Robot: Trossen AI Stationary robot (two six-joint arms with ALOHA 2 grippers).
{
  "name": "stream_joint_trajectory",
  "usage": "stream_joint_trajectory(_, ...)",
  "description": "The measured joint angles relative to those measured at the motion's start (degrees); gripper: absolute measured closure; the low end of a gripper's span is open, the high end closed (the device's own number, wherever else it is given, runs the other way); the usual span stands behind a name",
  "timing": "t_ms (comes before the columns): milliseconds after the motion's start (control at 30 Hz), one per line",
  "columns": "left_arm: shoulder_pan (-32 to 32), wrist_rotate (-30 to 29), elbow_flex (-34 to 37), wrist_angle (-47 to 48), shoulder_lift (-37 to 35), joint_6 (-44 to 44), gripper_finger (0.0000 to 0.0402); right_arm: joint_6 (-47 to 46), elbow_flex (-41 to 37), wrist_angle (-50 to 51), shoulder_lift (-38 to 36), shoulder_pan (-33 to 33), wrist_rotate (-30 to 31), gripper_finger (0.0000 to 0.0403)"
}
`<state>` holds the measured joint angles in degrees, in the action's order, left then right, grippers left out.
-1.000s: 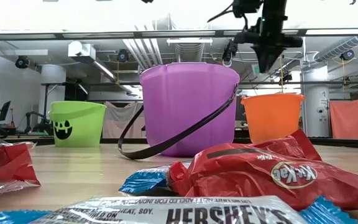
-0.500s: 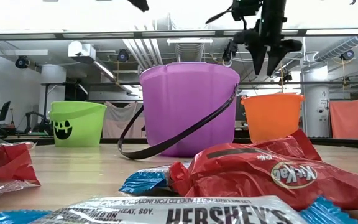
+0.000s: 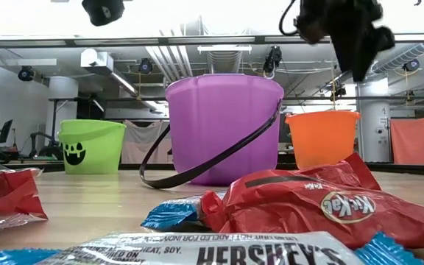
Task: Sort candy by brand, put in halloween buckets
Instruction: Put the red chocolate into the green bucket
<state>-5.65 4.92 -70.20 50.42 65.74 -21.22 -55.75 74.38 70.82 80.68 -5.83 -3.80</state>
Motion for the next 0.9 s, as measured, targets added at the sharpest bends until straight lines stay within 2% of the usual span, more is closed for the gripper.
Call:
stream_joint_trajectory(133,0.00,-2.59,6.55,-11.47,-6.34,-3.28,0.0324,-0.18,-8.45,-10.53,0.02,-2.51,5.65,0.0206)
stream_joint_trajectory(267,0.02,-4.95,8.68,-15.75,-9.77,-3.85,0.0324,0.68,-17.15,-20.38,0.09,-1.64,9.38,0.0206)
stream_joint_trajectory(500,0.02,-9.57,6.39,-16.43,-11.31,-3.20,0.0324,0.22,-28.43,-36.19,0.09,0.24,9.74,0.0206)
stream_joint_trajectory(700,0.02,-13.22,2.80,-16.78,-10.23,0.72,0.0324,-1.59,-33.83,-42.64,0.09,0.25,9.65,0.0209)
stream_joint_trajectory(800,0.01,-15.96,1.38,-16.85,-9.49,3.09,0.0324,-1.70,-35.72,-44.86,0.09,0.25,9.72,0.0225)
stream_joint_trajectory(900,0.02,-17.90,0.25,-16.92,-8.73,4.61,0.0324,-1.72,-36.67,-45.93,0.00,0.25,10.10,0.0263)
